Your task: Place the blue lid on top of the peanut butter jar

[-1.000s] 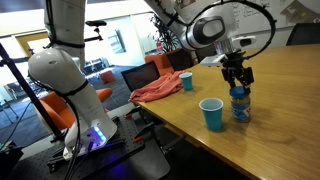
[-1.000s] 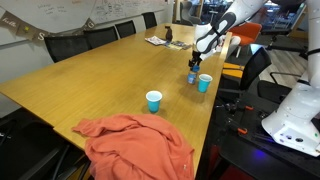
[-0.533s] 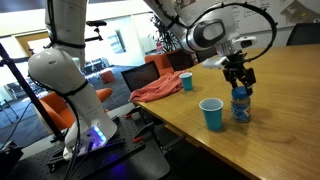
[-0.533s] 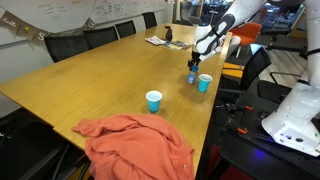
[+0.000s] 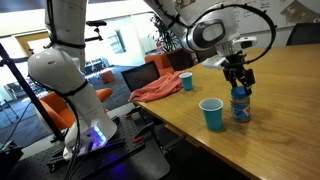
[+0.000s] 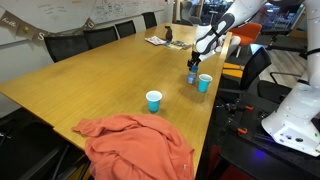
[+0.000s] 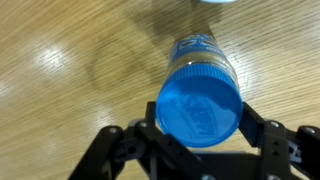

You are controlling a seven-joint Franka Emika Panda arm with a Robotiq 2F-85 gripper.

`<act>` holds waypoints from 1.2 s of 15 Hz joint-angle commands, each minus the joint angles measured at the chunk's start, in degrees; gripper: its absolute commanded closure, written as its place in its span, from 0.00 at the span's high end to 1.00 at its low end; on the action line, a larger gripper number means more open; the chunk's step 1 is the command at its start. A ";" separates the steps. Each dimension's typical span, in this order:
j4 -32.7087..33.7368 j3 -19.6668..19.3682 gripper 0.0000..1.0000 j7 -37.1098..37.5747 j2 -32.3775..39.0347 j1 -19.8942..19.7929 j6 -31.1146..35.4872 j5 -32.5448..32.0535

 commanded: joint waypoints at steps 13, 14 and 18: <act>-3.94 2.11 0.54 -2.17 -2.83 -1.25 0.82 3.84; -4.18 2.27 0.54 -2.28 -3.02 -1.36 0.96 4.09; -4.08 2.20 0.54 -2.68 -2.76 -1.44 1.10 4.78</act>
